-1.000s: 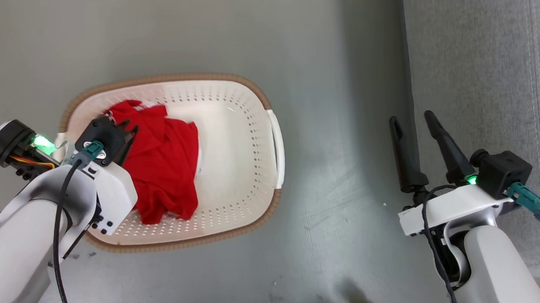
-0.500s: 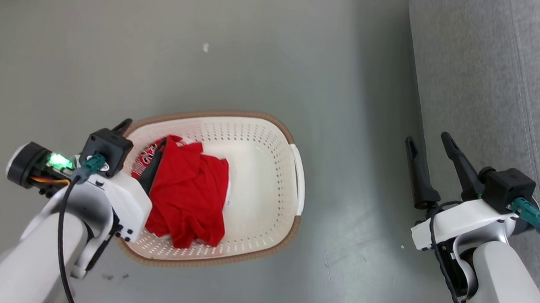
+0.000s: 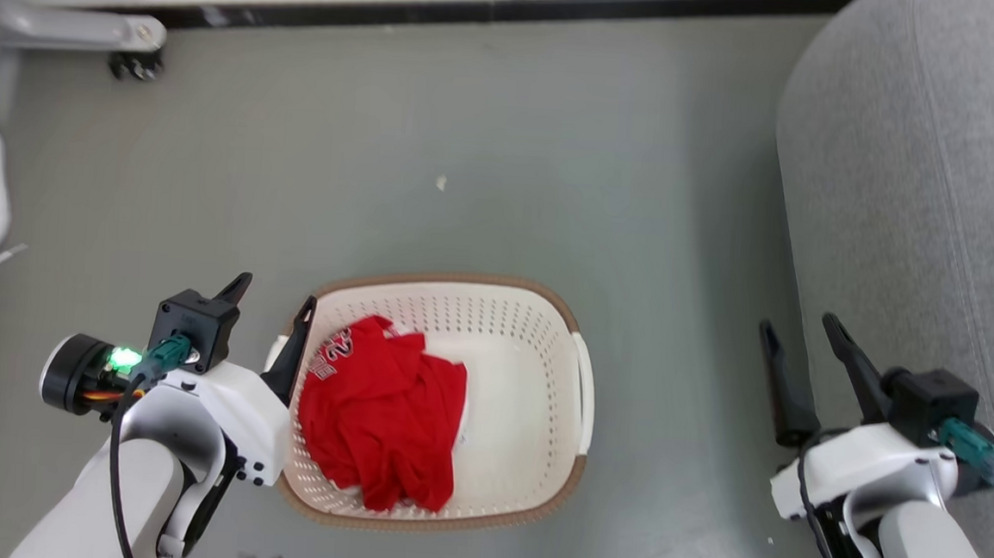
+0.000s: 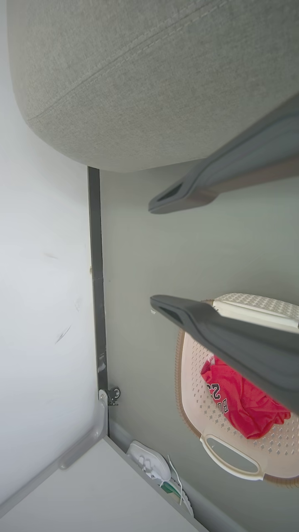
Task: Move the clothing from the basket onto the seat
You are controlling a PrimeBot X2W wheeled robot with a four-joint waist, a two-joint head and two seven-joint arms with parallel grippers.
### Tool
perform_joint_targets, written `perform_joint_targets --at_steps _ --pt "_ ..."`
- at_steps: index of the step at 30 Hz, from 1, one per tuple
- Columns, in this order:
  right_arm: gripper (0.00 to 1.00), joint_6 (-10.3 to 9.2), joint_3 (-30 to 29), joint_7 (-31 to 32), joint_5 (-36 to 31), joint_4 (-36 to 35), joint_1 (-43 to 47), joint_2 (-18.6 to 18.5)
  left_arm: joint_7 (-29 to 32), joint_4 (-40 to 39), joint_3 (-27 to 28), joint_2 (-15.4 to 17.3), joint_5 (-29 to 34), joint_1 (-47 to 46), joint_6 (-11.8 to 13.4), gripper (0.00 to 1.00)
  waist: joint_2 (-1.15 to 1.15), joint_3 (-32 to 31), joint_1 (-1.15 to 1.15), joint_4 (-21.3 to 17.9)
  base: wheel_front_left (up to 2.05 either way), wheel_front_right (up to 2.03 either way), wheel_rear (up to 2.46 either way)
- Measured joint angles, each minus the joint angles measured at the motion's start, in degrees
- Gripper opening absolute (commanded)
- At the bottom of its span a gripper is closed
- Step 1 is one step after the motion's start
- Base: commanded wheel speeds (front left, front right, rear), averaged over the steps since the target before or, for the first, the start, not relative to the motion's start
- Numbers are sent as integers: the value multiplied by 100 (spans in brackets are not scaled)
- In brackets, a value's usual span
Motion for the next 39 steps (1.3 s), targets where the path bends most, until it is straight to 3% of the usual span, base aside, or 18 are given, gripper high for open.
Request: perform_joint_targets --at_steps 13,39 --pt "100 0 -282 0 -119 121 461 3 -382 208 196 -168 -249 387 177 100 0 -775 0 332 0 0 0" --pt "100 0 -467 0 -231 141 1326 21 -869 417 787 -151 -662 1555 573 100 0 -1947 0 646 0 0 0"
